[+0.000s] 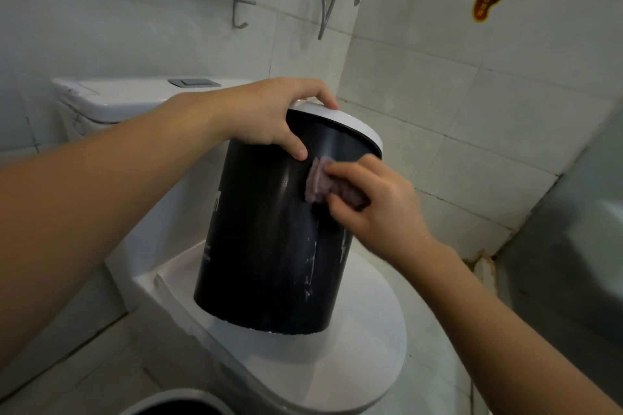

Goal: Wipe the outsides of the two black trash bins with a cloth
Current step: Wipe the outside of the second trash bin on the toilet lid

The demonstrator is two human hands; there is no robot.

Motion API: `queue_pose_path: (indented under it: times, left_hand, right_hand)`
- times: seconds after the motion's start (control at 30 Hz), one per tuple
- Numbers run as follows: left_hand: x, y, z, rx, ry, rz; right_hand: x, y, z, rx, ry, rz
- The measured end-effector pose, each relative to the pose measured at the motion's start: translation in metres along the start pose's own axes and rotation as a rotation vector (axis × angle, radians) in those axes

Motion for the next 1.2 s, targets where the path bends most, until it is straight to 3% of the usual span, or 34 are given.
queue_pose_path:
  times: [0.2, 0.33, 0.43, 0.67, 0.93, 1.2]
  left_hand:
    - [0.0, 0.003, 0.0, -0.017, 0.014, 0.021]
    - [0.0, 0.001, 0.002, -0.017, 0.016, 0.052]
    - [0.0, 0.001, 0.002, -0.021, 0.023, 0.071]
    - [0.001, 0.006, -0.001, -0.021, 0.012, 0.047]
    - [0.004, 0.002, 0.0, -0.005, 0.021, 0.03]
    - [0.001, 0.007, -0.006, -0.02, -0.006, -0.043]
  right_hand:
    - [0.012, 0.004, -0.034, -0.127, 0.097, -0.005]
    - [-0.004, -0.006, -0.004, 0.035, -0.029, -0.023]
    - [-0.004, -0.01, 0.003, 0.096, -0.026, -0.013]
    - [0.018, 0.008, -0.043, -0.114, 0.176, -0.01]
    - [-0.005, -0.012, -0.007, 0.101, -0.041, -0.013]
    - [0.021, 0.013, -0.05, -0.118, 0.175, 0.046]
Point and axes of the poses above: each hand's wrist, its own z-axis towards the middle knuckle, its own x-axis out of the palm, y = z × x, the point moved 9 cm from there along z, towards the middle knuckle, and after that the axes turned 12 degrees about x, right-handed, at the moved point
